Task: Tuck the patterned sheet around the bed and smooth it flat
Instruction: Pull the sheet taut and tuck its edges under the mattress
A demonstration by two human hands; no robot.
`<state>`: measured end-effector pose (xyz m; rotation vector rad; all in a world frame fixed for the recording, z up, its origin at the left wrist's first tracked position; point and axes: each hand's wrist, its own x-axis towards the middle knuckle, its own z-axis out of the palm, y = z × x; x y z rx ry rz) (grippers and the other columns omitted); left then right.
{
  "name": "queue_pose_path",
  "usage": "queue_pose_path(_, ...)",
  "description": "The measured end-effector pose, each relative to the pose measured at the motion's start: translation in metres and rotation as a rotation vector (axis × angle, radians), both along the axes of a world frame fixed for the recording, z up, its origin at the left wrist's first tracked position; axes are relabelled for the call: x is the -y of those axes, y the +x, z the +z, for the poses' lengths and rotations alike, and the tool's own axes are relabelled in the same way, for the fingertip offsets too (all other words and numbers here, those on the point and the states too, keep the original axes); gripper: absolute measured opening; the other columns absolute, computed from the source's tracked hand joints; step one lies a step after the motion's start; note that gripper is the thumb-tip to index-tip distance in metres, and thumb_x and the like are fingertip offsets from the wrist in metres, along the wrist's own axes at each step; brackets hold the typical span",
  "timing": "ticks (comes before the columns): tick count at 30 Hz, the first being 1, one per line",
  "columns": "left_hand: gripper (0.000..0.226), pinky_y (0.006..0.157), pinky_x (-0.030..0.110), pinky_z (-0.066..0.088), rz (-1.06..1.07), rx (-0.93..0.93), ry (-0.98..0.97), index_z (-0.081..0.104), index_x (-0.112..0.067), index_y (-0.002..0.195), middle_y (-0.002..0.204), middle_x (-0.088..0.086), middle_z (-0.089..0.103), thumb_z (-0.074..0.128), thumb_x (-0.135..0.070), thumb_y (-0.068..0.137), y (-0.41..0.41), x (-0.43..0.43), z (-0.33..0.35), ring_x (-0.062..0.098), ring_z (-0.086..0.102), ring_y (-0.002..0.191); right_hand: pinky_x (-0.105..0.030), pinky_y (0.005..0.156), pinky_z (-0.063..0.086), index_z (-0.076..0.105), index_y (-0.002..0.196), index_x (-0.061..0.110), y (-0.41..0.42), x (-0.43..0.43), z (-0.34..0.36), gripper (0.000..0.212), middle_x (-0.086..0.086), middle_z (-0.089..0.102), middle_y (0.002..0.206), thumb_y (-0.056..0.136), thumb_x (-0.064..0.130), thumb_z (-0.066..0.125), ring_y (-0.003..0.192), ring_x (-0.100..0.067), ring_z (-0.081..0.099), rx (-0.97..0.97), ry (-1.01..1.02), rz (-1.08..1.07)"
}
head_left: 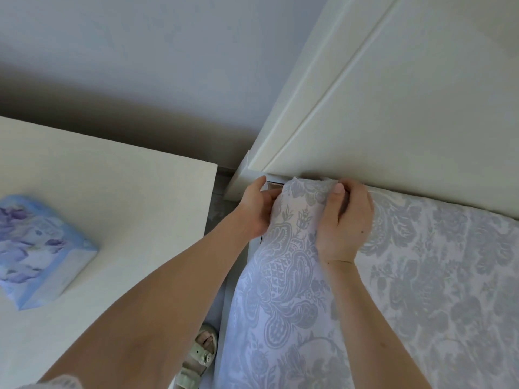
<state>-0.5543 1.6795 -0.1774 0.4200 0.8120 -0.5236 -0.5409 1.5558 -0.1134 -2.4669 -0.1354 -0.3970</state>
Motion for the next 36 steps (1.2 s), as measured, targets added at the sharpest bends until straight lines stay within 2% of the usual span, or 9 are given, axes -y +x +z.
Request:
queue_pose_path(5,0.057,0.092,0.04,0.044,0.024,-0.044,0.067,0.061,-0.012,0.099,0.123,0.014,0.059,0.024,-0.056,0.094,0.006,0.0,-0.021,0.029,0.056,0.111,-0.055,0.078,0.047,0.062,0.08,0.003,0.006,-0.005,-0.03,0.031,0.011,0.051,0.079,0.091,0.021,0.038,0.072,-0.01,0.046,0.053,0.043,0.067)
queue_pose_path(8,0.055,0.104,0.042,0.039,0.033,-0.099,0.104,0.063,-0.012,0.094,0.129,0.015,0.058,0.031,-0.057,0.091,0.006,0.001,-0.028,0.03,0.055,0.117,-0.058,0.079,0.047,0.064,0.08,0.002,0.008,-0.004,-0.044,0.033,0.002,0.061,0.078,0.09,0.02,0.038,0.077,-0.012,0.051,0.058,0.065,0.081)
queue_pose_path(11,0.054,0.103,0.039,0.041,0.025,-0.109,0.164,0.064,-0.012,0.098,0.119,0.012,0.063,0.034,-0.056,0.091,0.01,-0.001,-0.03,0.025,0.056,0.104,-0.06,0.081,0.046,0.064,0.082,0.001,0.008,-0.002,-0.052,0.033,-0.007,0.066,0.08,0.09,0.02,0.038,0.079,-0.013,0.051,0.059,0.057,0.068)
queue_pose_path(15,0.051,0.096,0.035,0.044,-0.092,-0.051,0.48,0.065,-0.012,0.086,0.096,0.007,0.067,0.029,-0.046,0.096,0.014,-0.005,-0.028,0.022,0.059,0.096,-0.061,0.084,0.045,0.064,0.082,0.001,0.009,-0.001,-0.056,0.034,-0.008,0.066,0.08,0.09,0.021,0.038,0.08,-0.013,0.051,0.056,0.045,0.057)
queue_pose_path(19,0.061,0.09,0.035,0.044,-0.35,0.04,0.872,0.061,-0.006,0.11,0.107,0.012,0.062,0.017,-0.048,0.1,0.007,-0.011,-0.017,0.025,0.056,0.103,-0.06,0.082,0.045,0.065,0.082,0.001,0.009,-0.001,-0.059,0.034,-0.009,0.067,0.079,0.089,0.021,0.039,0.079,-0.014,0.05,0.072,0.027,0.051)
queue_pose_path(22,0.066,0.087,0.035,0.053,-0.255,-0.001,0.663,0.063,-0.007,0.088,0.102,0.015,0.067,0.017,-0.054,0.098,-0.007,-0.013,-0.016,0.024,0.063,0.092,-0.061,0.08,0.046,0.064,0.081,0.0,0.009,-0.002,-0.06,0.034,-0.01,0.067,0.078,0.09,0.021,0.039,0.079,-0.014,0.049,0.083,0.023,0.054)
queue_pose_path(25,0.057,0.075,0.023,0.051,-0.146,0.003,0.483,0.06,-0.009,0.093,0.094,0.008,0.065,0.02,-0.047,0.101,-0.012,-0.011,-0.018,0.016,0.062,0.08,-0.061,0.08,0.046,0.064,0.081,0.0,0.009,-0.003,-0.059,0.033,-0.01,0.066,0.077,0.089,0.021,0.04,0.078,-0.013,0.048,0.086,0.02,0.047)
queue_pose_path(32,0.039,0.075,0.025,0.043,-0.207,0.04,0.425,0.056,-0.02,0.088,0.086,0.0,0.057,0.028,-0.046,0.099,0.012,-0.003,-0.017,0.013,0.053,0.079,-0.06,0.083,0.045,0.062,0.079,0.0,0.009,-0.007,-0.067,0.035,-0.01,0.064,0.071,0.089,0.023,0.039,0.074,-0.013,0.045,0.114,-0.059,0.022)
queue_pose_path(36,0.045,0.073,0.028,0.048,-0.318,0.059,0.48,0.055,-0.014,0.087,0.09,0.01,0.06,0.025,-0.045,0.099,0.015,-0.012,-0.015,0.018,0.054,0.075,-0.06,0.083,0.044,0.064,0.08,0.0,0.01,-0.006,-0.067,0.035,-0.01,0.066,0.074,0.089,0.022,0.038,0.074,-0.015,0.046,0.108,-0.071,0.054)
